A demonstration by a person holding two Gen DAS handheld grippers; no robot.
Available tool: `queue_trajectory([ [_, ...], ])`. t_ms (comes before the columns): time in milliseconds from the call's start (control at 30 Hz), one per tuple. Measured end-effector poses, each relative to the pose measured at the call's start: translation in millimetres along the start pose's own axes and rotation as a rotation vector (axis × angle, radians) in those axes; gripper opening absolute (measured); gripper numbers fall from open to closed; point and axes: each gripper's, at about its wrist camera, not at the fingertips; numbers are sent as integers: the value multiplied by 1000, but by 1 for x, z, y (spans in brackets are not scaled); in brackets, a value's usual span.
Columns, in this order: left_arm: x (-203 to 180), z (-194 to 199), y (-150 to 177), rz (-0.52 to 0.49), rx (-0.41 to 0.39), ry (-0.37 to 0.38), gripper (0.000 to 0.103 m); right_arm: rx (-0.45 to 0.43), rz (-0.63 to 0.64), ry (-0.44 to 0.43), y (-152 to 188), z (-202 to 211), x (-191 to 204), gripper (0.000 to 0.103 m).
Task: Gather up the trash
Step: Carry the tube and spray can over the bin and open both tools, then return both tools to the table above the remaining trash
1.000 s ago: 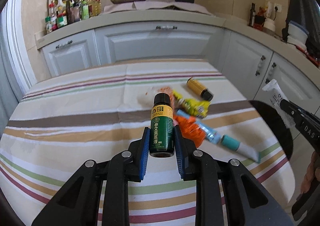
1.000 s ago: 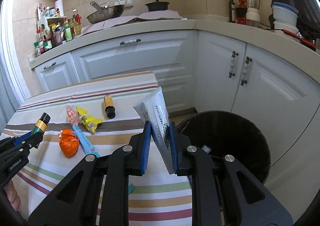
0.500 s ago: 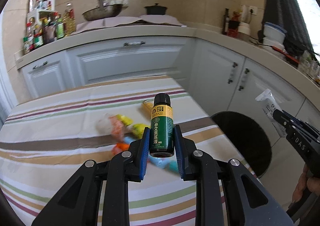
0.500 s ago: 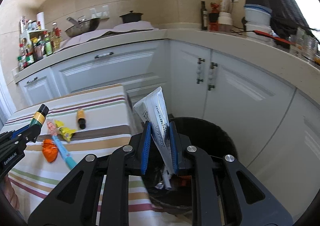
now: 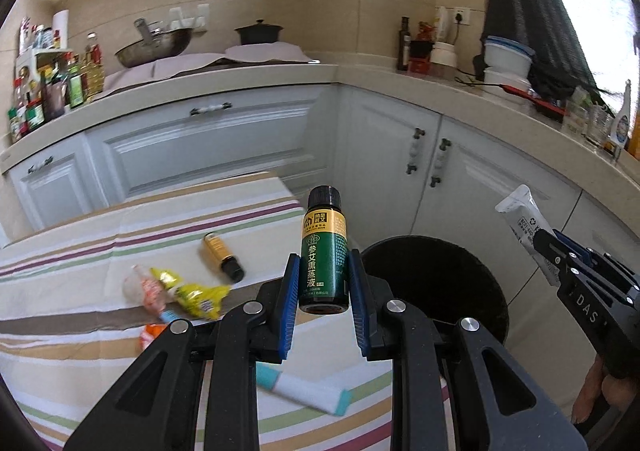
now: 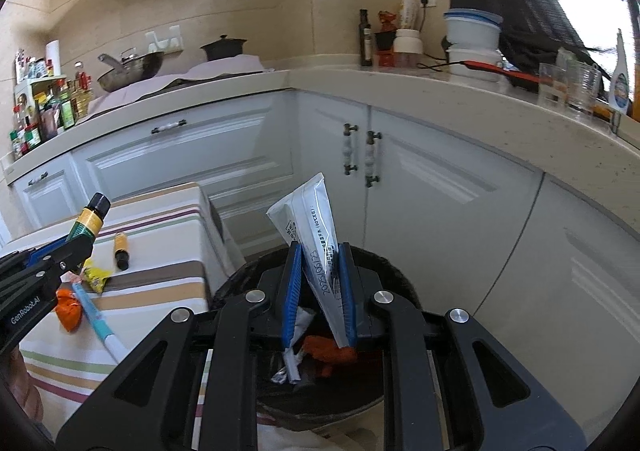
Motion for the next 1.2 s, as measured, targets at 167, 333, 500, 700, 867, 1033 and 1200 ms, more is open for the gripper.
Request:
queue_trajectory([
  [167, -18, -8, -5, -27, -1, 29, 25, -9, -18, 18, -2, -3, -13, 18],
  [333, -35, -17, -10, -56, 1, 52, 25, -9, -34, 27, -3, -9, -23, 18],
  [500, -49, -29, -10, -87, 4, 63, 25, -4, -47, 31, -1, -16, -30, 18],
  [700, -62, -46, -6, -110, 24, 62, 25, 17, -58, 29, 4, -30, -35, 18],
  [867, -70, -61, -5, -124, 45, 57, 25, 37, -72, 23, 7, -45, -40, 18],
  [1033, -75, -72, -6, -123, 56, 59, 25, 47, -81, 26, 8, -57, -44, 19],
  [1200, -75, -77, -7, -109, 61, 63, 50, 71, -106, 28, 11, -69, -51, 30],
])
Point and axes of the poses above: each gripper's, at about its wrist camera, not at the fingertips, and z roughly against the way its jaws point, x to its left, y to its underside, and after that the axes turned 5 degrees about -y, right-handed
